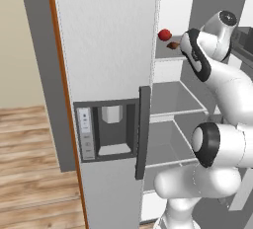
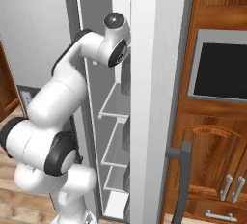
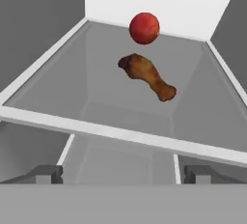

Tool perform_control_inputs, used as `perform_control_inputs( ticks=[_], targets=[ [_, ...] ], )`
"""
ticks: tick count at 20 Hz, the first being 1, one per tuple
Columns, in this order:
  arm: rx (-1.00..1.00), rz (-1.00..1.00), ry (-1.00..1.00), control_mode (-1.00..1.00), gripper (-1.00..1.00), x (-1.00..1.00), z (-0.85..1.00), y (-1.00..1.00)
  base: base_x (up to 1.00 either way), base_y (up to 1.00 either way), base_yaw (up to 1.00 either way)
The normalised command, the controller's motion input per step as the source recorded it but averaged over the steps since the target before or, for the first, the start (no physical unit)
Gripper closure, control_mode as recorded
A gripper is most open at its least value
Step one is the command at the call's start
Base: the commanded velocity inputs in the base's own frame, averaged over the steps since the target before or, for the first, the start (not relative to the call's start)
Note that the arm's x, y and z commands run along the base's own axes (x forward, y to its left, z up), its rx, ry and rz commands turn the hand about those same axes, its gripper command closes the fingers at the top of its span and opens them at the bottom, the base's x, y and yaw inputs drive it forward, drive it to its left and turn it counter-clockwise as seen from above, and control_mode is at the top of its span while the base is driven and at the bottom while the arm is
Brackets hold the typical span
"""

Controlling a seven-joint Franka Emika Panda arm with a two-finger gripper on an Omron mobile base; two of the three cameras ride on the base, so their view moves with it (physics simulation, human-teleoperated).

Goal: Take the chicken drumstick from the fridge and place it on the digital scale on the counter by the fridge. Wait a few seconds for a reading, then move it to the plate on the dining counter.

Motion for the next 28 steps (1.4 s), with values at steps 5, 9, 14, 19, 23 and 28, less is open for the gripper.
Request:
perform_control_inputs(
  ticks=[5, 9, 14, 19, 23, 28],
  targets=[
    [0.0, 0.11, 0.06, -1.0, -1.0, 0.4, 0.0, -0.03, 0.0, 0.0, 0.0],
    [0.0, 0.08, 0.02, -1.0, -1.0, 0.29, 0.0, 0.0, 0.0, 0.0, 0.0],
    [0.0, 0.03, 0.1, -1.0, -1.0, 0.38, 0.0, 0.0, 0.0, 0.0, 0.0],
    [0.0, 0.0, 0.17, -1.0, -1.0, 0.19, 0.0, 0.0, 0.0, 0.0, 0.0],
    [0.0, 0.0, 0.1, -1.0, -1.0, 0.06, 0.0, 0.0, 0.0, 0.0, 0.0],
    [0.0, 0.0, -0.04, -1.0, -1.0, 0.01, -0.13, 0.0, 0.0, 0.0, 0.0]
  ],
)
